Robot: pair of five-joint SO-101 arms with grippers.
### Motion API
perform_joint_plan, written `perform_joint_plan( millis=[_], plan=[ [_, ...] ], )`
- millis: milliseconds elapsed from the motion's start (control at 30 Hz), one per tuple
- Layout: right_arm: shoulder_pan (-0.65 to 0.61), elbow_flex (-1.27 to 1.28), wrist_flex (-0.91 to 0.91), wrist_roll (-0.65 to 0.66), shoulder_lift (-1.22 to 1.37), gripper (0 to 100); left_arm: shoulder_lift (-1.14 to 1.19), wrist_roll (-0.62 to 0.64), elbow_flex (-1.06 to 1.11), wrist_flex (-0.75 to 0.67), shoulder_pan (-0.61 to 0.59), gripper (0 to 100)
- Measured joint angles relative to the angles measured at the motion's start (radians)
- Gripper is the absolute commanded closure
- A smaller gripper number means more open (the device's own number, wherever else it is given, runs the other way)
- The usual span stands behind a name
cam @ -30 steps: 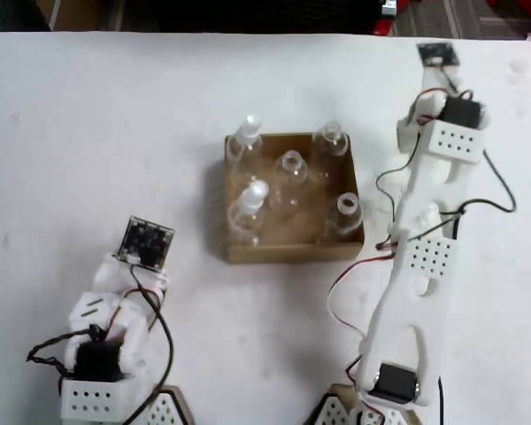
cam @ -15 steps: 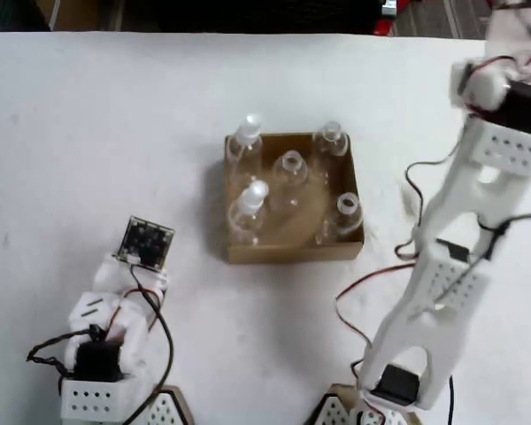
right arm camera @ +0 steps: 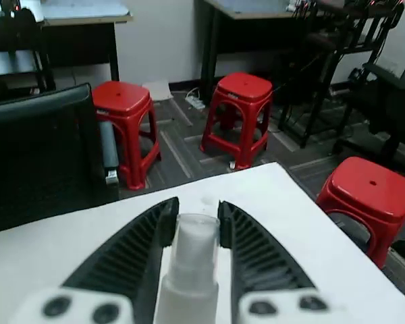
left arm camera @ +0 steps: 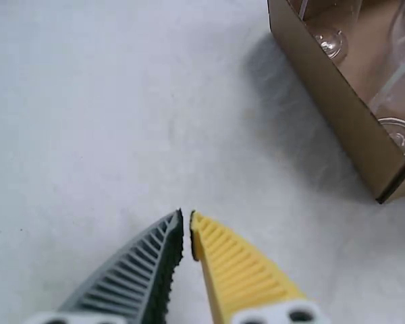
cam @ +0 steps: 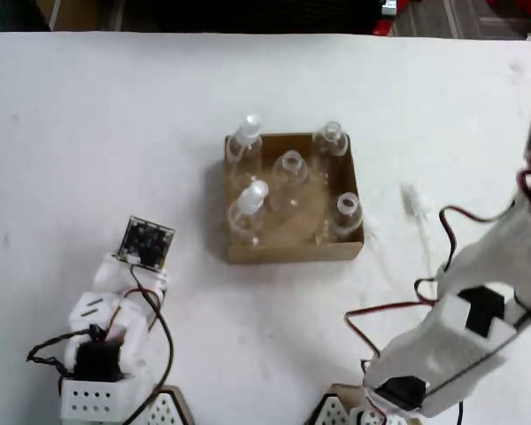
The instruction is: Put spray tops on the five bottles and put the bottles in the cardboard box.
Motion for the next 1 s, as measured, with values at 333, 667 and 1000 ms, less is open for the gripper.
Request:
perform_joint_plan(
  millis=[333, 667, 1000],
  plan=[
    [-0.009, 0.502, 0.002, -0.009, -0.417, 98.4, 0.0, 0.0, 0.0, 0.0, 0.0, 98],
    [-0.295, 1.12, -0.121, -0.009, -0.835, 98.4, 0.0, 0.0, 0.0, 0.0, 0.0, 98],
    [-0.647, 1.846, -0.822, -0.009, -1.145, 98.4, 0.0, 0.0, 0.0, 0.0, 0.0, 98]
  ],
)
